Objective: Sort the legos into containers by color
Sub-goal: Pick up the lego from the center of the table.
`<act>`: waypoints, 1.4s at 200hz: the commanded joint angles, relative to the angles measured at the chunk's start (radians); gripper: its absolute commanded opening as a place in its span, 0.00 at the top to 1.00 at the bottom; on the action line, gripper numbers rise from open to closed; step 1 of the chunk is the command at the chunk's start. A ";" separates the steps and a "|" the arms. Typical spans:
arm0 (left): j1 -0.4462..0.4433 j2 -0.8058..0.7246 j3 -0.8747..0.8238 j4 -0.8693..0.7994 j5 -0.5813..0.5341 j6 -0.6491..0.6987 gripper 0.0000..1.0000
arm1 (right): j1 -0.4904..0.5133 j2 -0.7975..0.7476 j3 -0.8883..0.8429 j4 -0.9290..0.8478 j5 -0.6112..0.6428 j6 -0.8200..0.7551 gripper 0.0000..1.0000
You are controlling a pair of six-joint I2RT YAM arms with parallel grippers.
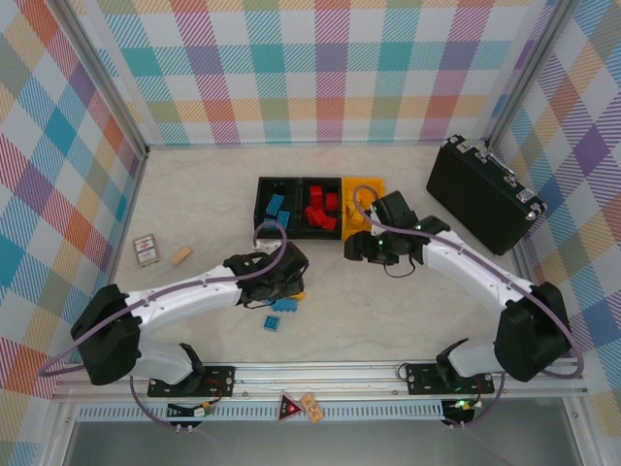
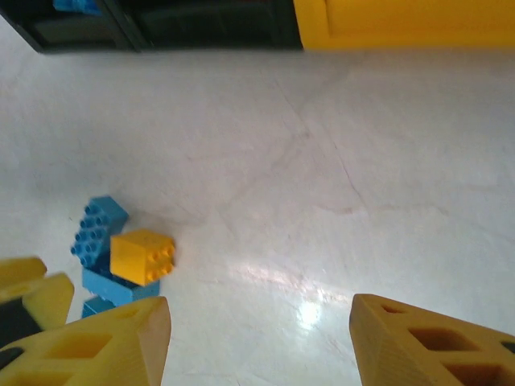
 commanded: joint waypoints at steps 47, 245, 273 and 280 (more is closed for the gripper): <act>-0.003 0.208 0.119 -0.009 0.033 0.045 0.40 | 0.005 -0.137 -0.179 0.001 -0.055 0.075 0.39; -0.003 0.380 0.370 -0.062 0.053 0.154 0.74 | -0.037 -0.247 -0.262 -0.006 -0.019 0.125 0.38; 0.002 0.427 0.475 -0.074 0.072 0.187 0.74 | -0.083 -0.292 -0.294 -0.009 -0.024 0.143 0.38; 0.003 0.442 0.506 -0.079 0.079 0.197 0.74 | -0.096 -0.302 -0.300 -0.011 -0.024 0.145 0.38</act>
